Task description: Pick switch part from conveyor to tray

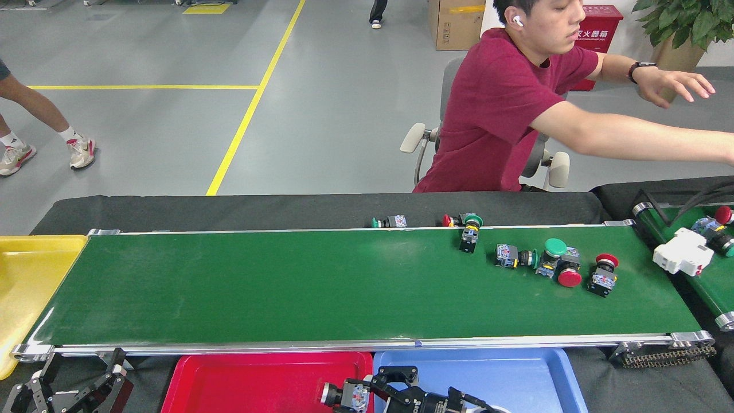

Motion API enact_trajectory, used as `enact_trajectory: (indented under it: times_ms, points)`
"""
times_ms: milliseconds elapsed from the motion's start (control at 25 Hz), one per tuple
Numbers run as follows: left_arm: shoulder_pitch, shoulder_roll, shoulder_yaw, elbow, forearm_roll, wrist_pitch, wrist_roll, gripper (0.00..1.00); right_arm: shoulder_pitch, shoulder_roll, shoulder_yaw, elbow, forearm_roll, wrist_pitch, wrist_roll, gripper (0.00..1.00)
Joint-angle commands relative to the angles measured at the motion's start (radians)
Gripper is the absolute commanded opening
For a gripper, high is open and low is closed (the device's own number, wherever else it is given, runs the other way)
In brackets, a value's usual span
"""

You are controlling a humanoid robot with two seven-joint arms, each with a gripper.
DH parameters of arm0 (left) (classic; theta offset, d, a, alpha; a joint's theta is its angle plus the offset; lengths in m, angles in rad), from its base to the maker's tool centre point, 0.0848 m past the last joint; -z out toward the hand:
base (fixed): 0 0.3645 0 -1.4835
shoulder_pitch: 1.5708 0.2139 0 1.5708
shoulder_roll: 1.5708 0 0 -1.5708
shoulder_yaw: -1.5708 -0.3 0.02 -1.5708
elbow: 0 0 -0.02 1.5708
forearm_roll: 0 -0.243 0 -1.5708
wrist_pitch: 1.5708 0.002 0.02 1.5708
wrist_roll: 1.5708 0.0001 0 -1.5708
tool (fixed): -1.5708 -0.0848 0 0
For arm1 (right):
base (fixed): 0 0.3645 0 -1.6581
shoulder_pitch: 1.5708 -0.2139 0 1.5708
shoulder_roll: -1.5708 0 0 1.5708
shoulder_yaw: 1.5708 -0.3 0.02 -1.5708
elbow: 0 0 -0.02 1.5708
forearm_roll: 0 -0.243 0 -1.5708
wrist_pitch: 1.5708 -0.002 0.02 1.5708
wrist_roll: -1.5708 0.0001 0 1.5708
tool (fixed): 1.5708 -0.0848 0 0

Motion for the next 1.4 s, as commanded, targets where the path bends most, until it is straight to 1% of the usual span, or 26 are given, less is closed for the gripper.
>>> enact_trajectory:
  times_ms: [0,80,160,279,319,359,479,519,599,639,679,759,838,918,958,1038,1118,1238,1358]
  points:
    - [-0.004,0.005,0.003,-0.012,-0.001,-0.003,0.007,1.00,-0.020,0.010,-0.006,-0.012,-0.005,0.011,0.014,0.98]
    - [-0.004,0.003,0.003,-0.012,-0.001,-0.003,0.007,1.00,-0.033,0.013,-0.009,-0.019,-0.007,0.017,0.014,0.98]
    - [-0.004,0.003,0.004,-0.012,-0.001,-0.003,0.007,1.00,-0.048,0.036,-0.033,-0.039,-0.021,0.023,0.013,0.98]
    - [-0.004,0.005,0.004,-0.013,-0.001,-0.003,0.007,1.00,-0.079,0.087,-0.176,-0.069,-0.022,0.099,0.013,0.97]
    - [-0.004,0.005,0.003,-0.013,0.000,-0.003,0.007,1.00,-0.092,0.093,-0.198,-0.068,-0.022,0.123,0.013,0.97]
    - [-0.004,0.003,0.003,-0.013,-0.001,-0.003,0.007,1.00,-0.112,0.094,-0.222,-0.069,-0.022,0.175,0.013,0.96]
    - [-0.004,0.003,0.003,-0.016,-0.001,-0.003,0.007,1.00,-0.134,0.085,-0.288,-0.066,-0.014,0.381,0.009,0.96]
    - [-0.004,0.003,0.004,-0.016,0.000,-0.003,0.007,1.00,-0.132,0.073,-0.303,-0.066,-0.013,0.450,0.008,0.96]
    - [-0.004,0.005,0.004,-0.015,0.000,-0.003,0.007,1.00,-0.125,0.021,-0.314,-0.068,-0.007,0.550,0.006,0.96]
    - [-0.004,0.003,0.004,-0.015,0.000,-0.003,0.007,1.00,-0.118,-0.016,-0.314,-0.068,-0.007,0.596,-0.001,0.96]
    - [-0.003,0.003,0.004,-0.016,0.000,-0.003,0.007,1.00,-0.103,-0.042,-0.314,-0.068,-0.007,0.632,-0.023,0.96]
    - [-0.003,0.003,0.007,-0.016,0.000,-0.003,0.007,1.00,-0.048,-0.071,-0.314,-0.078,-0.001,0.677,-0.090,0.96]
    - [-0.003,0.003,0.009,-0.015,0.000,-0.003,0.007,1.00,0.007,-0.103,-0.316,-0.106,0.024,0.697,-0.159,0.96]
    - [-0.001,0.003,0.009,-0.016,0.000,-0.003,0.007,1.00,0.090,-0.136,-0.323,-0.160,0.038,0.711,-0.221,0.96]
    - [0.000,0.005,0.009,-0.015,0.000,-0.003,0.007,1.00,0.133,-0.136,-0.336,-0.190,0.038,0.717,-0.237,0.96]
    - [0.000,0.003,0.009,-0.016,0.000,-0.003,0.007,1.00,0.190,-0.131,-0.349,-0.227,0.041,0.731,-0.253,0.97]
    - [0.000,0.005,0.009,-0.015,0.000,-0.003,0.007,1.00,0.236,-0.130,-0.351,-0.233,0.041,0.744,-0.273,0.97]
    - [0.000,0.005,0.010,-0.016,0.000,-0.003,0.007,1.00,0.273,-0.126,-0.351,-0.236,0.041,0.749,-0.277,0.98]
    - [0.000,0.005,0.009,-0.015,0.000,-0.003,0.007,1.00,0.274,-0.111,-0.349,-0.236,0.041,0.749,-0.279,0.98]
